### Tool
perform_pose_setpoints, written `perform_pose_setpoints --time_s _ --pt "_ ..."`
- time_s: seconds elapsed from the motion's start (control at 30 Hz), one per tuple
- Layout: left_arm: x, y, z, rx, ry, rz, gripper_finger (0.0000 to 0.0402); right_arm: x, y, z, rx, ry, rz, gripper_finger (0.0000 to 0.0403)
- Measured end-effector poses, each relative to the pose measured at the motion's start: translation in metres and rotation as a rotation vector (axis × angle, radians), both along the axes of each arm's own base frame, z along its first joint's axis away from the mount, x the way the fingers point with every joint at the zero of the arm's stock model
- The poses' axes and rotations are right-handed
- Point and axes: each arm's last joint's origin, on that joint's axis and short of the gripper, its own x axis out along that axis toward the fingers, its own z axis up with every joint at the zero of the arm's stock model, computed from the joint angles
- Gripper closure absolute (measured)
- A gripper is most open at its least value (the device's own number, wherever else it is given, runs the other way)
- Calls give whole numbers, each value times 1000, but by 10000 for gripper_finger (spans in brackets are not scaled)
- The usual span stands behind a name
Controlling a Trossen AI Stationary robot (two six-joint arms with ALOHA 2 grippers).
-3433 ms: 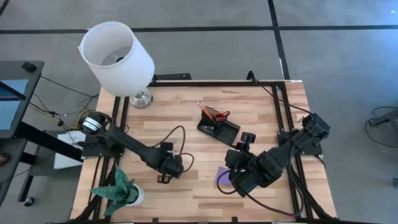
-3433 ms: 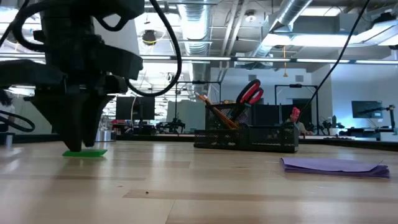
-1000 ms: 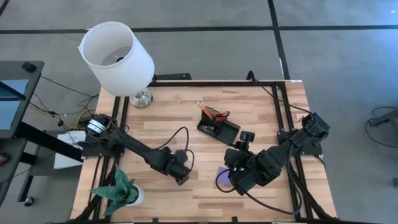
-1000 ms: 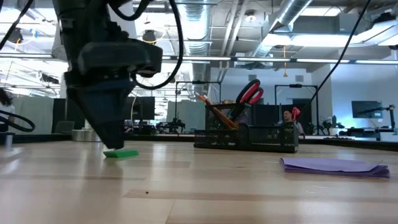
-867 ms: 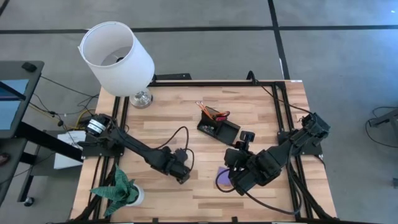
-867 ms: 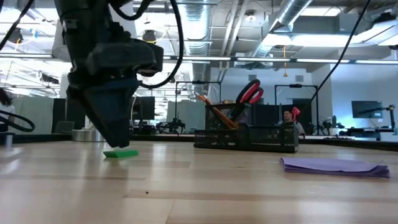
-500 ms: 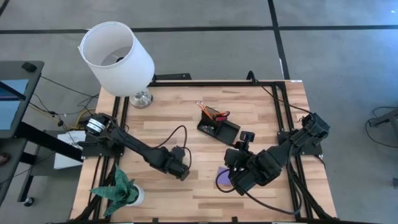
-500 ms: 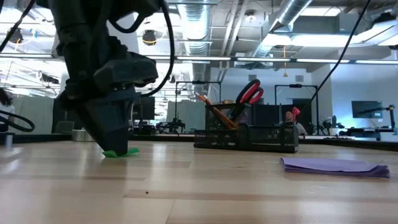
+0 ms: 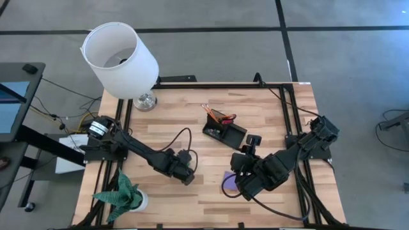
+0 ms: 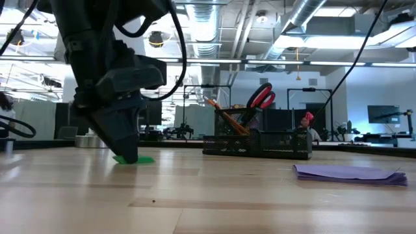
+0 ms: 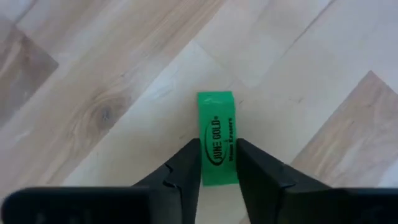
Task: Pick and place office supplies into organizer
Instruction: Put the green eraser into the black desk organizer
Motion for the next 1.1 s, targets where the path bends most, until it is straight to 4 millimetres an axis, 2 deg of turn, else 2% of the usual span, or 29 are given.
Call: perform_pose_setpoints --time_s 0.23,0.4,0.63,0.77,0.9,1.1 --pt "4 -1 2 41 -25 -97 388 0 0 0 0 1 0 282" --pt "13 -2 10 103 -30 -160 383 0 0 0 -1 0 0 282" --pt "38 6 41 213 -100 -222 389 0 0 0 -2 2 0 282" --pt "57 32 63 366 -140 -188 386 -1 1 0 -2 0 5 282" --pt "75 64 84 435 -180 -160 385 -2 3 0 1 -2 5 282" --pt "84 105 82 396 -226 -118 385 -5 5 0 1 -1 3 282"
